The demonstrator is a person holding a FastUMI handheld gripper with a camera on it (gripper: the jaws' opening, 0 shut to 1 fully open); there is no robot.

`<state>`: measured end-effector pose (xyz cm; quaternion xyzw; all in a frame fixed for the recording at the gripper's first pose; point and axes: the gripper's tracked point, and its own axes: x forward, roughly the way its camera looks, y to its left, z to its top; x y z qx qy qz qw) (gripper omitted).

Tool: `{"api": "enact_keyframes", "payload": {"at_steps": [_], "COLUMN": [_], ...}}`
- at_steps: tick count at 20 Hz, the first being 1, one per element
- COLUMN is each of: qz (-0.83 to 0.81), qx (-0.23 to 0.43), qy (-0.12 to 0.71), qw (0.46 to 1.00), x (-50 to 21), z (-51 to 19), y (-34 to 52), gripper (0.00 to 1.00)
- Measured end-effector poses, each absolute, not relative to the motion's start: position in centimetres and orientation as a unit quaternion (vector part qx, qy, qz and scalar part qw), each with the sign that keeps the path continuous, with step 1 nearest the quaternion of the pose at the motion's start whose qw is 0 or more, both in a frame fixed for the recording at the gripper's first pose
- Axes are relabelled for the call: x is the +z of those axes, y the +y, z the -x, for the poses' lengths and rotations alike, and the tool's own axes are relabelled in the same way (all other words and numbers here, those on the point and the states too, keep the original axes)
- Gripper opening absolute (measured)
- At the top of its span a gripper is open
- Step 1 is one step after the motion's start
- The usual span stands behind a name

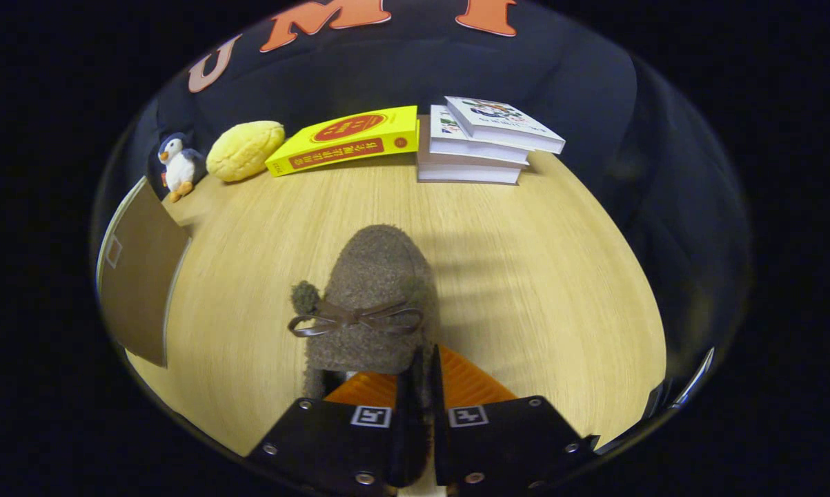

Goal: Open the storage box then place both shoes into the box .Put the left shoe in first, then the right shoe, with the right side of both shoes facing outward in a uniform manner.

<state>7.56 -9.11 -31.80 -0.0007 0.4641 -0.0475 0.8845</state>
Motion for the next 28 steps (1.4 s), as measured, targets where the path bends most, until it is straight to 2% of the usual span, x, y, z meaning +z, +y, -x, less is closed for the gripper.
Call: {"api": "enact_keyframes", "payload": {"at_steps": [1,2,14,19,28], "qz": [-0.006,-0.011,-0.061,-0.066,-0.064], "qx": [-0.058,-0.063,-0.085,-0.062,-0.023], "qy": [0.465,0.465,0.4,0.37,0.344], "qw": [0.884,0.883,0.911,0.925,0.937], "x": [-31.7,-31.4,-19.6,-13.8,-8.7], "z": [-7.5,-7.4,-7.6,-8.0,-8.1], "y": [-9.1,-9.1,-0.8,7.7,23.4], "gripper": [0.03,0.01,0.0,0.01,0.01]}}
